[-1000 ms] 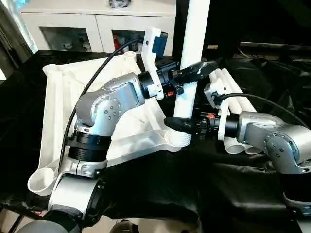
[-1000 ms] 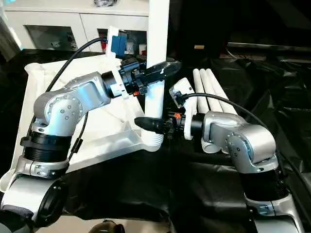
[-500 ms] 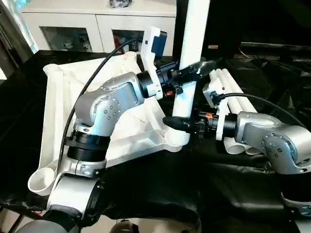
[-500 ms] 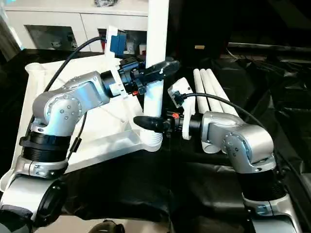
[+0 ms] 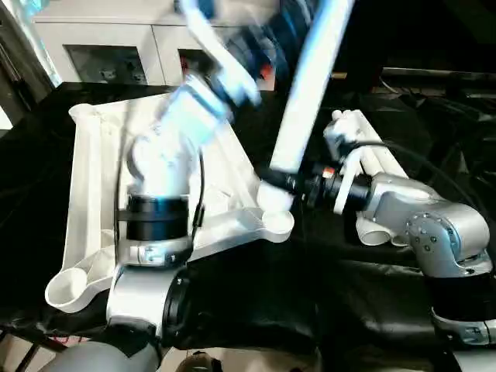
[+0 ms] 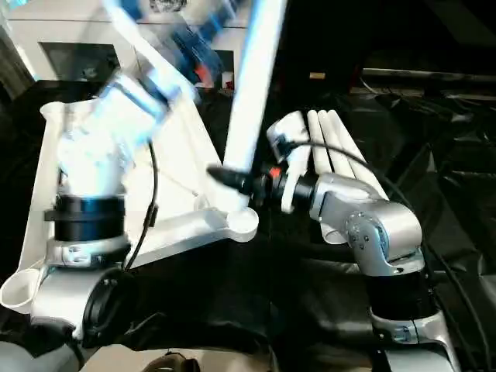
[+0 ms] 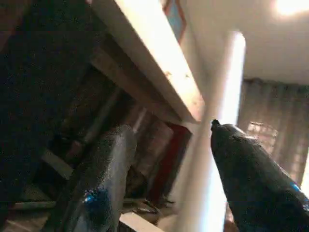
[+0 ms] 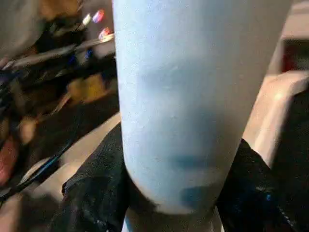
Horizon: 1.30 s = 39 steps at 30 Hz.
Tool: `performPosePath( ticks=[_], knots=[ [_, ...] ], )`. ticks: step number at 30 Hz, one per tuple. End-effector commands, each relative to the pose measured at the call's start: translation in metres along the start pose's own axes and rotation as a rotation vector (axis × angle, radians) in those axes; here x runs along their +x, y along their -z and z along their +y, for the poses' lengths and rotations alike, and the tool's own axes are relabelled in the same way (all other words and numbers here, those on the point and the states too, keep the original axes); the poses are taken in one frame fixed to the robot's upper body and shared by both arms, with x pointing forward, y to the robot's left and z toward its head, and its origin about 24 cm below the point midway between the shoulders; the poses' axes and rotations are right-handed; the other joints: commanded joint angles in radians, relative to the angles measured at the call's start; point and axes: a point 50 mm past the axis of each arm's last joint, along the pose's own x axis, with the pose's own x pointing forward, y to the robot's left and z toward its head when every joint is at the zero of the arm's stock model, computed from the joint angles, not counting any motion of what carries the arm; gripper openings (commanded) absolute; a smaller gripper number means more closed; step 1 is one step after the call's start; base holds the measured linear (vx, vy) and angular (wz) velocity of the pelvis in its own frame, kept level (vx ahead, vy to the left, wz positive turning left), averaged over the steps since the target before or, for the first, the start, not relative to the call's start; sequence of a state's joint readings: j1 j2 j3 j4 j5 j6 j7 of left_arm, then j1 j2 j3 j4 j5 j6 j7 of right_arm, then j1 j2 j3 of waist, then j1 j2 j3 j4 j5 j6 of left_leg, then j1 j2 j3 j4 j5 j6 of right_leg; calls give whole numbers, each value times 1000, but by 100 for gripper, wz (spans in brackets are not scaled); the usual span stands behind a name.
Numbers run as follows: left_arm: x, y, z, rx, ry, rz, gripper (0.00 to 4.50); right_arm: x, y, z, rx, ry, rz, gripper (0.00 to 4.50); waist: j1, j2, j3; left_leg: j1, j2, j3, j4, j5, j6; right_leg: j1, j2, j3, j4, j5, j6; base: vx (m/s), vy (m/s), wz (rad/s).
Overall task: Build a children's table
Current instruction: Pick table leg
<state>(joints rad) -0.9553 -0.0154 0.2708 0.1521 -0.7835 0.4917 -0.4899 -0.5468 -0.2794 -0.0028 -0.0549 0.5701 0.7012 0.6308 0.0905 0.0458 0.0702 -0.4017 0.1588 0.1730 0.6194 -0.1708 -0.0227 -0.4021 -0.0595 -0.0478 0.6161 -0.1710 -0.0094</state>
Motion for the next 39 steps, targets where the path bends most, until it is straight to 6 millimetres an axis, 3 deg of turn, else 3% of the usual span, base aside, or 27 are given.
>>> performPosePath(
  ticks=[1, 4, 6, 7, 8, 9, 12, 13, 15, 16, 17, 18, 19, 22, 23, 24, 26, 27, 28, 29, 30, 32, 33, 34, 35, 37, 39],
  knots=[
    [-4, -9, 7, 85, -46, -20, 294, -1, -14, -10, -56, 112, -84, 193, 2, 1, -88, 27, 57, -28, -66, -183, 2, 51, -78, 36, -77, -227, -199, 0, 0, 0],
    [-17, -15, 17, 190, -88, 22, 294, -2, -20, -18, -78, 211, -134, 193, -2, -5, -85, 24, 55, -26, -69, -181, -2, 51, -76, 38, -73, -207, -195, 0, 0, 0],
    [-23, -15, 20, 244, -97, 63, 294, -2, -20, -20, -91, 246, -144, 193, -3, 1, -84, 25, 56, -27, -72, -176, -8, 49, -76, 38, -69, -205, -187, 0, 0, 0],
    [-43, -11, 31, 387, -174, 180, 294, -3, -17, -24, -149, 323, -129, 193, -1, -4, -81, 25, 60, -29, -74, -179, -8, 45, -79, 39, -73, -210, -180, 0, 0, 0],
    [-58, -7, 41, 482, -253, 254, 294, -2, -12, -28, -196, 378, -103, 193, -8, 3, -80, 26, 59, -29, -77, -188, -23, 43, -76, 40, -68, -232, -157, 0, 0, 0],
    [-67, -3, 43, 501, -250, 302, 294, -2, -10, -27, -182, 373, -106, 193, -13, -4, -77, 29, 55, -24, -77, -201, -27, 42, -75, 42, -73, -245, -156, 0, 0, 0],
    [-83, 9, 46, 549, -226, 412, 294, -1, -4, -27, -145, 378, -99, 193, -8, 4, -78, 30, 60, -28, -81, -209, -21, 38, -77, 43, -71, -241, -159, 0, 0, 0],
    [-114, 34, 44, 636, -151, 637, 294, -3, 5, -27, -131, 401, -93, 193, -3, 26, -82, 33, 63, -34, -82, -223, -28, 36, -80, 42, -67, -230, -162, 0, 0, 0],
    [-122, 41, 43, 653, -125, 697, 294, -3, 7, -27, -132, 409, -93, 193, -12, 16, -77, 33, 65, -30, -90, -245, -36, 33, -73, 42, -68, -211, -159, 0, 0, 0],
    [-137, 54, 39, 676, -69, 815, 294, -5, 11, -28, -134, 422, -96, 193, -5, 49, -81, 43, 66, -34, -87, -289, -57, 24, -74, 41, -72, -214, -159, 0, 0, 0],
    [-146, 62, 37, 658, -47, 890, 294, -7, 12, -30, -167, 444, -108, 193, -5, 71, -84, 40, 64, -38, -88, -311, -69, 30, -75, 39, -62, -208, -162, 0, 0, 0],
    [-148, 67, 33, 666, -26, 935, 294, -9, 12, -31, -199, 457, -116, 193, -1, 81, -88, 42, 60, -39, -87, -339, -84, 31, -74, 38, -58, -190, -169, 0, 0, 0],
    [-148, 69, 30, 674, -16, 958, 294, -11, 12, -32, -221, 466, -120, 193, -2, 56, -85, 37, 56, -34, -87, -334, -73, 37, -76, 42, -63, -183, -180, 0, 0, 0],
    [-140, 68, 27, 669, -25, 907, 294, -15, 7, -35, -236, 472, -157, 193, 4, 71, -81, 25, 53, -32, -81, -297, -38, 43, -87, 44, -70, -263, -187, 0, 0, 0],
    [-140, 68, 27, 669, -25, 907, 294, -15, 7, -35, -236, 472, -157, 193, -2, 49, -65, 23, 54, -26, -84, -297, -28, 36, -84, 47, -80, -290, -178, 0, 0, 0],
    [-140, 68, 28, 636, -33, 876, 294, -15, 6, -36, -236, 478, -181, 193, 3, 61, -70, 29, 52, -28, -78, -297, -24, 36, -88, 47, -82, -360, -167, 0, 0, 0],
    [-142, 71, 29, 606, -27, 854, 294, -19, 12, -37, -190, 497, -171, 193, -4, 38, -68, 22, 50, -30, -81, -275, -9, 38, -86, 46, -83, -436, -139, 0, 0, 0],
    [-142, 71, 29, 606, -27, 854, 294, -19, 12, -37, -190, 497, -171, 193, -6, 43, -66, 24, 50, -29, -81, -281, -10, 33, -85, 46, -88, -462, -129, 0, 0, 0],
    [-147, 74, 30, 625, -25, 869, 294, -20, 19, -34, -142, 483, -143, 193, -16, 10, -70, 19, 48, -27, -82, -275, -4, 38, -82, 43, -95, -494, -107, 0, 0, 0],
    [-151, 74, 30, 618, -38, 873, 294, -18, 21, -30, -114, 450, -144, 193, -11, 25, -70, 19, 49, -33, -83, -269, -6, 38, -85, 44, -87, -498, -102, 0, 0, 0],
    [-155, 74, 31, 596, -53, 873, 294, -13, 23, -27, -118, 419, -132, 193, -22, 10, -70, 24, 51, -28, -85, -285, -9, 28, -80, 43, -95, -518, -88, 0, 0, 0],
    [-156, 74, 30, 588, -55, 871, 294, -12, 23, -26, -119, 415, -129, 193, -25, 20, -71, 24, 52, -32, -87, -287, -14, 27, -82, 42, -92, -511, -92, 0, 0, 0],
    [-156, 78, 28, 501, -47, 848, 294, -9, 24, -27, -111, 398, -113, 193, -26, -15, -78, 26, 56, -30, -86, -264, -6, 30, -85, 41, -83, -480, -103, 0, 0, 0],
    [-156, 78, 28, 501, -47, 848, 294, -9, 24, -27, -111, 398, -113, 193, -26, -5, -76, 28, 55, -27, -85, -259, -9, 24, -83, 43, -84, -473, -112, 0, 0, 0],
    [-157, 82, 27, 462, -43, 842, 294, -6, 26, -27, -76, 380, -107, 193, -32, -24, -74, 29, 55, -20, -83, -258, -5, 18, -80, 44, -91, -467, -115, 0, 0, 0],
    [-163, 91, 33, 471, -63, 888, 294, -1, 27, -26, -22, 340, -101, 193, -28, -2, -71, 28, 57, -26, -88, -270, -15, 16, -77, 46, -86, -428, -123, 0, 0, 0],
    [-168, 96, 41, 528, -103, 936, 294, 3, 25, -23, -25, 294, -82, 193, -32, -21, -72, 31, 58, -28, -95, -312, -29, 22, -74, 45, -85, -402, -108, 0, 0, 0]
  ],
)
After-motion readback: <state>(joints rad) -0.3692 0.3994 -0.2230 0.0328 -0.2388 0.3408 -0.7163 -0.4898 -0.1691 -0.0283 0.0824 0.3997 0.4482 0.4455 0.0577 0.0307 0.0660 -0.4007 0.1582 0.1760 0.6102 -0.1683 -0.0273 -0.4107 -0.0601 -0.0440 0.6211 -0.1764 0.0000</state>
